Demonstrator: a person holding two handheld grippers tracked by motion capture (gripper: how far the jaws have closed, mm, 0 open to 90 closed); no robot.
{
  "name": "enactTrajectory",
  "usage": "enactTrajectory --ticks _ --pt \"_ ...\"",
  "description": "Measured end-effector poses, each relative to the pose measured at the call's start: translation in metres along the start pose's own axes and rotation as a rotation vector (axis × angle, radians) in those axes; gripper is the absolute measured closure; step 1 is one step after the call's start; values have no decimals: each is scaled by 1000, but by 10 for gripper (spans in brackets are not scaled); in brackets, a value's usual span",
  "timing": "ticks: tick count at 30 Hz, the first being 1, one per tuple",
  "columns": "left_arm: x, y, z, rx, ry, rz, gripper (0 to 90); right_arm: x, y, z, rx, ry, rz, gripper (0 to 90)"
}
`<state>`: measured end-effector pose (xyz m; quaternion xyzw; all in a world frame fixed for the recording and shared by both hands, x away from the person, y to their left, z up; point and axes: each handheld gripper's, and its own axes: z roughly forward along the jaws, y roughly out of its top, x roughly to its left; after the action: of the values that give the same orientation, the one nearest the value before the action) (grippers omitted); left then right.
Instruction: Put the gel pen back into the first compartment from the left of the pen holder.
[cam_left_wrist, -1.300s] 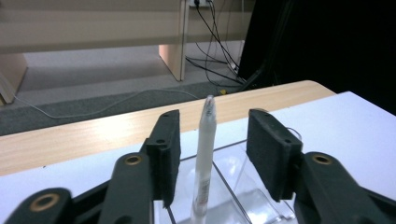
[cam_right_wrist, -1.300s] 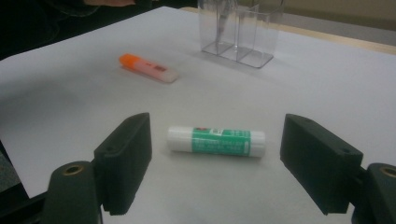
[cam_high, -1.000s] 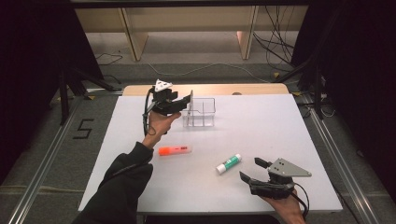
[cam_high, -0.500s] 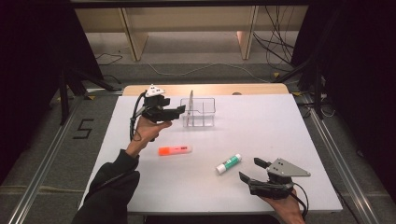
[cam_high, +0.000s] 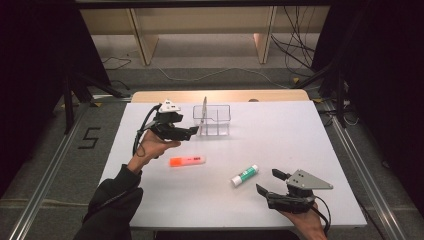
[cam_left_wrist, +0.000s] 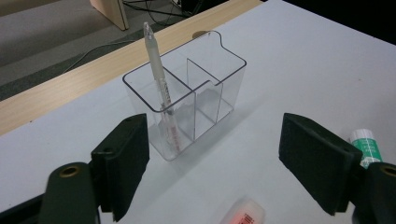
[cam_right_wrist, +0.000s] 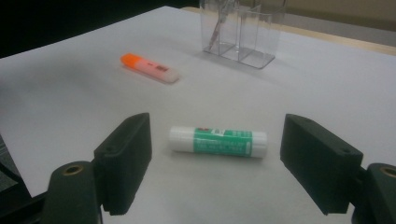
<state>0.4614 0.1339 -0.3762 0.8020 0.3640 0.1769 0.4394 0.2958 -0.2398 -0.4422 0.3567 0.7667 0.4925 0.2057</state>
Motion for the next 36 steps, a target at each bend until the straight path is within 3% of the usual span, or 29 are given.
enactTrajectory --ticks 8,16,25,36 --pt "-1 -8 2 59 -47 50 203 -1 0 0 1 4 5 257" --pt "-2 -18 7 131 -65 105 192 -2 -1 0 1 6 4 258" --pt "-4 -25 13 192 -57 161 192 -2 -1 -1 3 8 9 257" --pt "-2 -39 19 265 -54 193 192 -2 -1 -2 2 3 8 257"
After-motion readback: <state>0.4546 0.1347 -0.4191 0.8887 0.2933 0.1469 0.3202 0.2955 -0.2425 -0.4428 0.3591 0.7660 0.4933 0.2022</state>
